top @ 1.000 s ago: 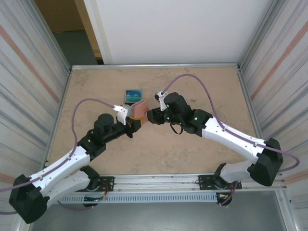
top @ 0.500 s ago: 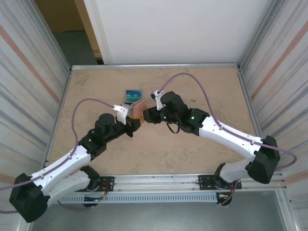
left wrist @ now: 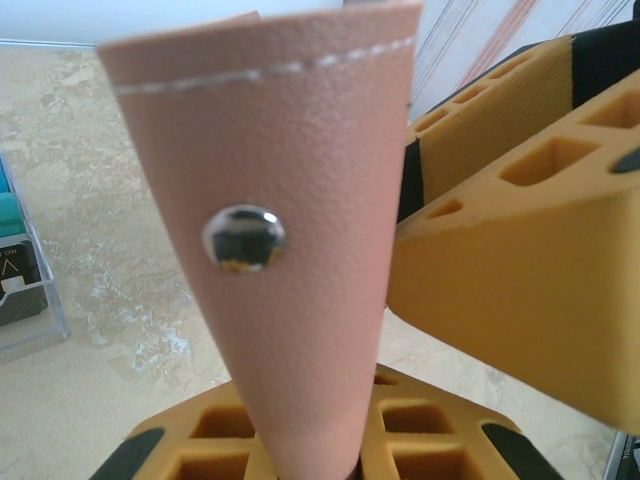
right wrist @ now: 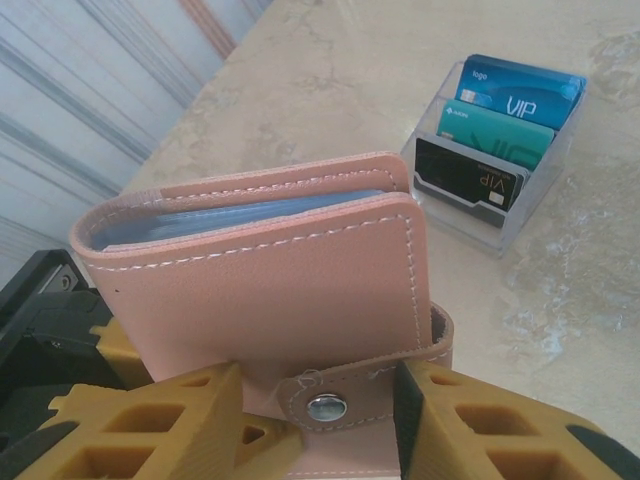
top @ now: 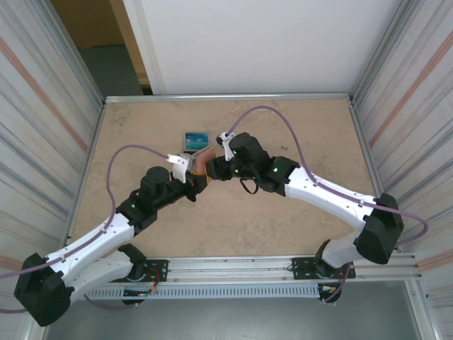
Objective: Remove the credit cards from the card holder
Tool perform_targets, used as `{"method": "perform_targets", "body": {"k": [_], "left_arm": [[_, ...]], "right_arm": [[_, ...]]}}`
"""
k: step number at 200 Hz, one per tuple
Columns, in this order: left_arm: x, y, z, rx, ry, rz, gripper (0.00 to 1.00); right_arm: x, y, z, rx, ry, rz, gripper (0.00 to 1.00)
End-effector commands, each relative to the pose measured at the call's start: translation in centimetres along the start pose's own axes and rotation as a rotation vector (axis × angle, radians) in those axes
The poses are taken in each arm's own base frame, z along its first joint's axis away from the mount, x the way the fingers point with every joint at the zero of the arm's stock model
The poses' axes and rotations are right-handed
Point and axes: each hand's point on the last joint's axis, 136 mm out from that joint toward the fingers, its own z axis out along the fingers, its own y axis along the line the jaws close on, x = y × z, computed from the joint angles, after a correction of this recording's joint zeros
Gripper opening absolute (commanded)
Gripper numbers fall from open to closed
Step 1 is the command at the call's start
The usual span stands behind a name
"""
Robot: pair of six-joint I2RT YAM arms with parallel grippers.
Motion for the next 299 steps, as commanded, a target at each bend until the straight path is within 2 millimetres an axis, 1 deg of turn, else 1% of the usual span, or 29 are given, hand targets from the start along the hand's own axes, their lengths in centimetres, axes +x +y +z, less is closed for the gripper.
{"method": "perform_targets", "body": {"k": [1, 14, 29, 54, 103, 127, 160, 212, 256, 299], "left_arm": [[-2.4, -1.4, -0.3, 0.057, -0.076, 0.001, 0.00], [-2.5, -1.6, -0.3, 0.067, -0.080, 0.000, 0.00], [-2.7, -1.8, -0.4, 0.080, -0.086, -0.002, 0.00], [-2.9, -2.0, -0.5, 0.085, -0.094, 0.000, 0.00], [-3.2, -2.1, -0.6, 0.084, -0.105, 0.001, 0.00], [-3.2, -2.0, -0.6, 0.083, -0.105, 0.000, 0.00], [-3.0, -1.8, -0.5, 0.074, -0.100, -0.004, 0.00], [-3.0, -1.7, -0.6, 0.066, -0.094, -0.008, 0.00], [-2.9, -1.5, -0.5, 0.058, -0.089, -0.011, 0.00], [-2.8, -1.4, -0.5, 0.054, -0.081, -0.012, 0.00]], "right_arm": [[-0.7, 1.3, 0.1, -0.042, -0.007, 0.024, 0.46], [-0.4, 1.0, 0.2, -0.034, 0.000, 0.027, 0.49], [-0.1, 0.8, 0.3, -0.023, 0.008, 0.029, 0.50], [0.2, -0.1, 0.5, 0.023, 0.017, 0.028, 0.45], [0.7, -1.6, 0.5, 0.101, 0.027, 0.024, 0.43], [0.8, -2.1, 0.5, 0.127, 0.033, 0.020, 0.39], [0.8, -1.9, 0.5, 0.120, 0.032, 0.018, 0.37], [0.7, -2.1, 0.4, 0.132, 0.027, 0.019, 0.30], [0.4, -2.4, 0.1, 0.146, 0.014, 0.019, 0.19], [0.4, -3.0, -0.3, 0.161, 0.008, 0.025, 0.13]]}}
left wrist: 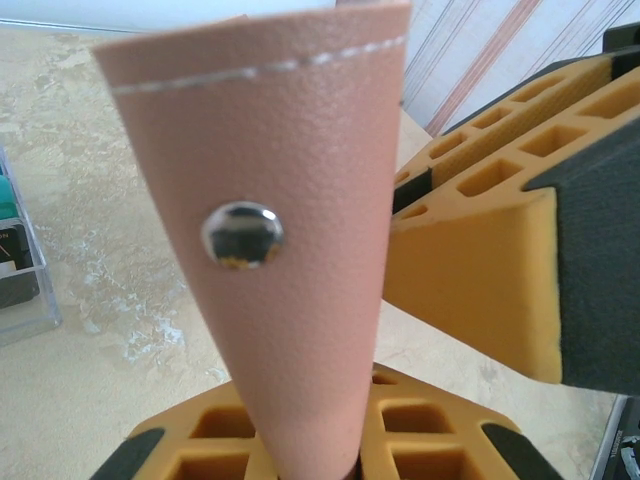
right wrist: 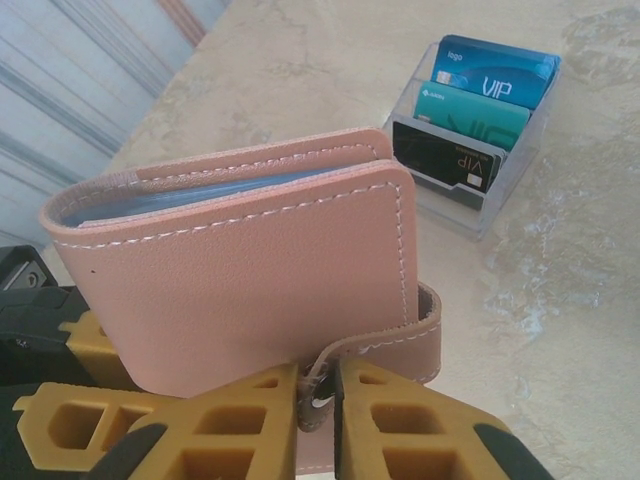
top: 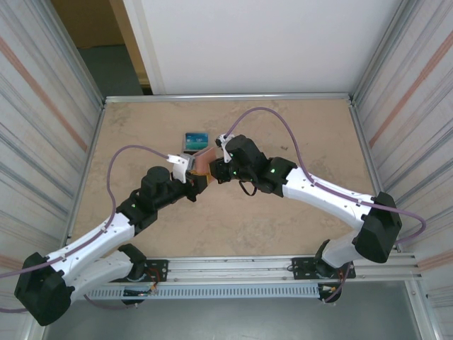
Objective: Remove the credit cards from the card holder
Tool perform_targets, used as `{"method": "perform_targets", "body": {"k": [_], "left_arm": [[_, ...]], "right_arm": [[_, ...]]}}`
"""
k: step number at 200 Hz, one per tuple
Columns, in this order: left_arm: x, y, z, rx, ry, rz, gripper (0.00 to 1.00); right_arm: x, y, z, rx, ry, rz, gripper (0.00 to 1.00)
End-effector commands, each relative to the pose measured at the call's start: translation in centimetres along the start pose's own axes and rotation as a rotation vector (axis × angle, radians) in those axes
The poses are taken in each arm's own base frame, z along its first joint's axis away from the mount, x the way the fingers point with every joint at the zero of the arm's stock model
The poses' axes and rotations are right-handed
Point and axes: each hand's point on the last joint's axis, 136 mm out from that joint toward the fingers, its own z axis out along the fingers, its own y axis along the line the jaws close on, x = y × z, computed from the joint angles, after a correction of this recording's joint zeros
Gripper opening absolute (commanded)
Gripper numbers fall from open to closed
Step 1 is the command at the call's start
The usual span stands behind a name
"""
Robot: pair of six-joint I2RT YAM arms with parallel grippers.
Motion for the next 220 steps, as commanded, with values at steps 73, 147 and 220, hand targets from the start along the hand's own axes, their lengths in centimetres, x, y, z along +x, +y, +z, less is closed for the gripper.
{"method": "perform_targets", "body": {"k": [73, 147, 220], "left_arm": [[-2.8, -1.4, -0.7, 0.055, -0.081, 0.017, 0.00], [-2.7, -3.3, -2.0, 0.194, 0.021, 0.048, 0.00], [-3.6, -5.8, -3.0, 0.348, 0.053, 0.069, 0.00]], "right_arm": [[-0.4, -3.1, -1.4, 0.051, -0.021, 0.064, 0.09], [-1.2, -5.0, -4.8, -0.016, -0.091, 0.064, 0.51], [-1.4, -4.9, -8.1, -0.154, -0.136, 0.029, 0.74]]}}
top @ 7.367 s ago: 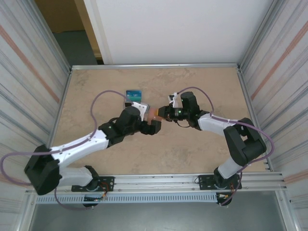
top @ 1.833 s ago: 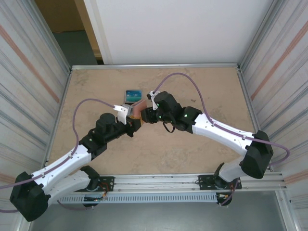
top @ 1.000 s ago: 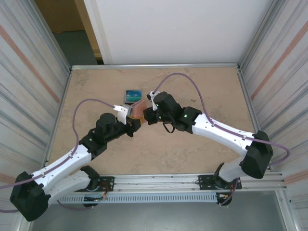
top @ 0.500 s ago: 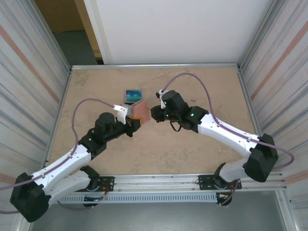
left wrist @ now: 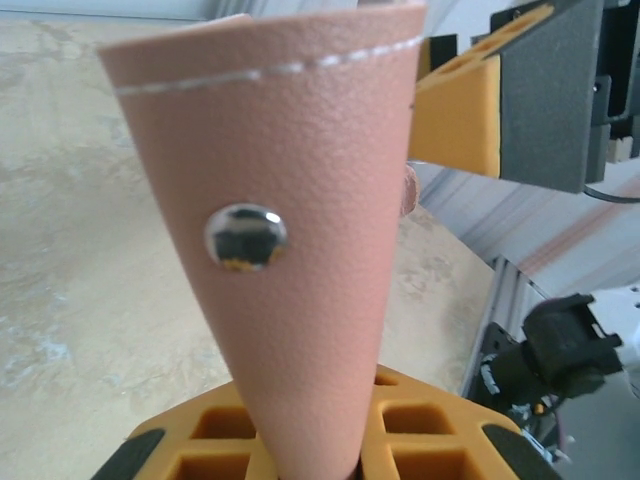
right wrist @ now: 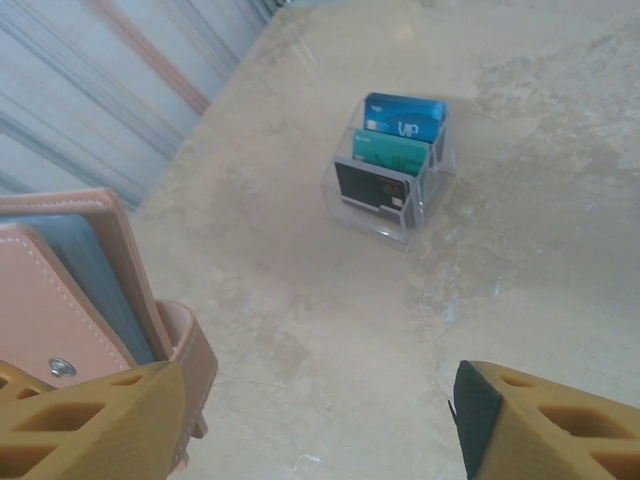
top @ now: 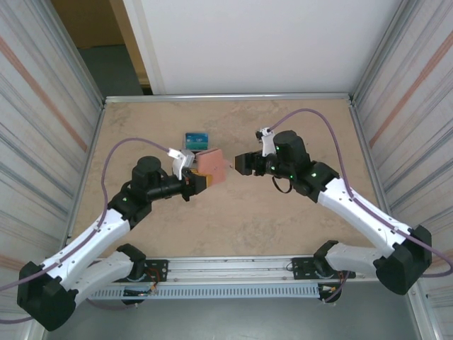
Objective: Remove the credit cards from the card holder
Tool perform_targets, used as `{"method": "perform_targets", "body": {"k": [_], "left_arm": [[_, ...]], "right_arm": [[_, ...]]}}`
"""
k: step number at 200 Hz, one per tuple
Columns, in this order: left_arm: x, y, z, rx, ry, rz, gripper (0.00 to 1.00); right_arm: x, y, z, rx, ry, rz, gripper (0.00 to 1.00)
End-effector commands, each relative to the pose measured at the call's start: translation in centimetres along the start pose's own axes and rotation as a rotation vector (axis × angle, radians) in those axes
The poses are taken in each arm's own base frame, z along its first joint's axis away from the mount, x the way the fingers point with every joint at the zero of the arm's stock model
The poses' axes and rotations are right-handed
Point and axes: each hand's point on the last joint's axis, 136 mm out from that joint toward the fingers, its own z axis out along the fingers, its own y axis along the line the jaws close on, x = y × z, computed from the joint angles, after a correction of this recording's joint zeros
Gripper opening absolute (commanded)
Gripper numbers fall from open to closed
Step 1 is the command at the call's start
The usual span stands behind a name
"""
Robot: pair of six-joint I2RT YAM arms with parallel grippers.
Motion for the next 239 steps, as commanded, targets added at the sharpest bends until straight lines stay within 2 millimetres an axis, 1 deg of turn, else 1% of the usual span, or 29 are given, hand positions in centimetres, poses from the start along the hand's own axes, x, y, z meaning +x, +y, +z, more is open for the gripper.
{"method": "perform_targets", "body": {"k": [1, 18, 34, 52, 62, 68, 72, 88, 112, 135, 155, 169, 185, 204, 222, 239], "left_arm": [[-1.8, -2.0, -0.6, 0.076, -0.023, 0.059, 0.00], [-1.8, -1.8, -0.6, 0.069, -0.016, 0.050, 0.00], [-1.8, -1.6, -0.7, 0.065, -0.004, 0.046, 0.00], [-1.6, -1.4, -0.9, 0.066, 0.003, 0.049, 0.00], [-1.5, -1.0, -1.1, 0.057, 0.001, 0.045, 0.00], [-1.5, -0.8, -1.2, 0.052, -0.002, 0.044, 0.00], [-1.5, -0.6, -1.3, 0.048, -0.002, 0.042, 0.00], [-1.5, 0.0, -1.7, 0.042, -0.006, 0.031, 0.00], [-2.0, -0.3, -2.4, 0.093, -0.025, 0.038, 0.00], [-2.3, -0.9, -2.7, 0.135, -0.030, 0.055, 0.00], [-2.6, -1.9, -2.8, 0.192, -0.037, 0.080, 0.00], [-2.9, -2.5, -2.9, 0.224, -0.045, 0.094, 0.00], [-3.1, -2.6, -2.9, 0.231, -0.053, 0.092, 0.00], [-3.1, -2.8, -2.9, 0.248, -0.054, 0.099, 0.00], [-3.1, -3.2, -2.9, 0.278, -0.053, 0.104, 0.00], [-3.2, -3.7, -3.0, 0.312, -0.050, 0.108, 0.00]], "right_arm": [[0.1, 1.3, -1.0, -0.086, -0.011, -0.053, 0.74], [0.1, 1.3, -1.3, -0.089, -0.029, -0.059, 0.76], [-0.1, 1.0, -1.7, -0.082, -0.040, -0.058, 0.83], [-0.7, 1.0, -2.4, -0.074, -0.061, -0.055, 0.88], [-1.0, 0.9, -2.7, -0.063, -0.074, -0.054, 0.93], [-1.2, 0.8, -3.0, -0.054, -0.082, -0.054, 1.00], [-1.2, 0.7, -3.0, -0.045, -0.084, -0.052, 0.99], [-1.4, 0.2, -3.4, -0.013, -0.093, -0.040, 0.99], [-1.2, -0.1, -3.3, -0.009, -0.101, -0.015, 0.99], [-1.1, 2.3, -3.3, -0.162, -0.083, -0.040, 0.99], [-1.1, 4.9, -3.7, -0.315, -0.077, -0.076, 0.99], [-1.0, 6.0, -3.9, -0.383, -0.074, -0.092, 1.00], [-0.9, 6.8, -3.9, -0.434, -0.070, -0.109, 0.96], [-0.6, 7.1, -3.5, -0.459, -0.042, -0.110, 0.88], [-0.4, 7.4, -3.1, -0.490, -0.017, -0.109, 0.77], [-0.1, 7.6, -2.7, -0.511, 0.005, -0.103, 0.72]]}}
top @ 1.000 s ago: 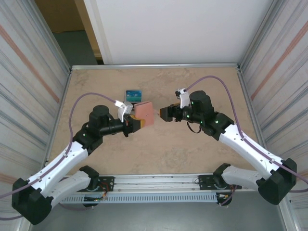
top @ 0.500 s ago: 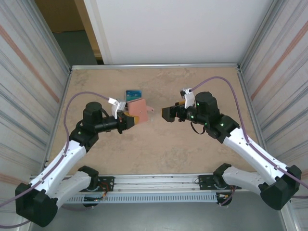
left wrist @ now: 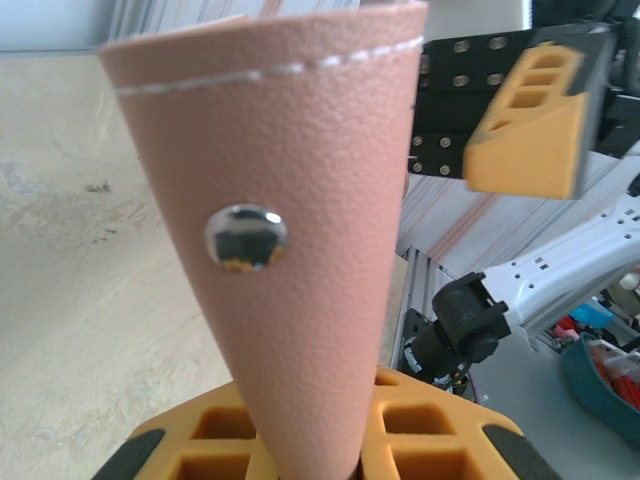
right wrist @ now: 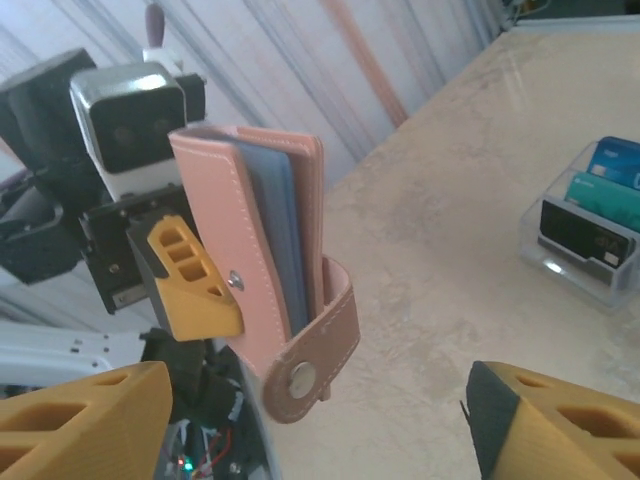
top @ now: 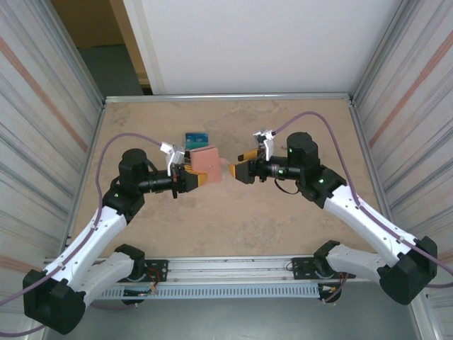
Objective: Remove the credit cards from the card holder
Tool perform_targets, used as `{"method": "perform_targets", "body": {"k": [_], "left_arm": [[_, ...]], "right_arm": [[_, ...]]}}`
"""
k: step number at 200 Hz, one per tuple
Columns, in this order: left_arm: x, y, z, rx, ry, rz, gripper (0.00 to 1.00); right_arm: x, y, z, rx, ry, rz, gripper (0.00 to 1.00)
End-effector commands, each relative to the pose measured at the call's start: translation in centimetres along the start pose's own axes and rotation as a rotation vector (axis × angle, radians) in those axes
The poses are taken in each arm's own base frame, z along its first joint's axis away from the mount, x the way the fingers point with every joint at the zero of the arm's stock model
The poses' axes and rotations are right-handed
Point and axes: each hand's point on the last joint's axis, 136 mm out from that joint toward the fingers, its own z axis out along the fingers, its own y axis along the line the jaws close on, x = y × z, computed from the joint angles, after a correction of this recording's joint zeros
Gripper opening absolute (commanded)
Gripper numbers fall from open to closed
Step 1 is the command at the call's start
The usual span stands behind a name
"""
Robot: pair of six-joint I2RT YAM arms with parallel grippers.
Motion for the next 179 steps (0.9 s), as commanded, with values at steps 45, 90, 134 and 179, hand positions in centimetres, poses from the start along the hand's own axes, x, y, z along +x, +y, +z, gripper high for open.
{"method": "perform_targets", "body": {"k": [45, 90, 134, 179], "left_arm": [[-1.3, -3.6, 0.0, 0.173, -0.014, 0.088, 0.00], [-0.7, -5.9, 0.1, 0.280, 0.014, 0.130, 0.00], [-0.8, -6.5, -0.2, 0.282, 0.004, 0.148, 0.00], [-1.0, -6.8, -0.1, 0.285, 0.002, 0.148, 0.00]], "right_arm": [[0.4, 1.6, 1.1, -0.143, 0.048, -0.011, 0.67], [0.7, 2.2, 1.1, -0.211, 0.052, -0.031, 0.48], [1.3, 3.6, 0.6, -0.302, 0.069, -0.065, 0.41], [1.9, 4.6, 0.4, -0.359, 0.098, -0.074, 0.40]]}}
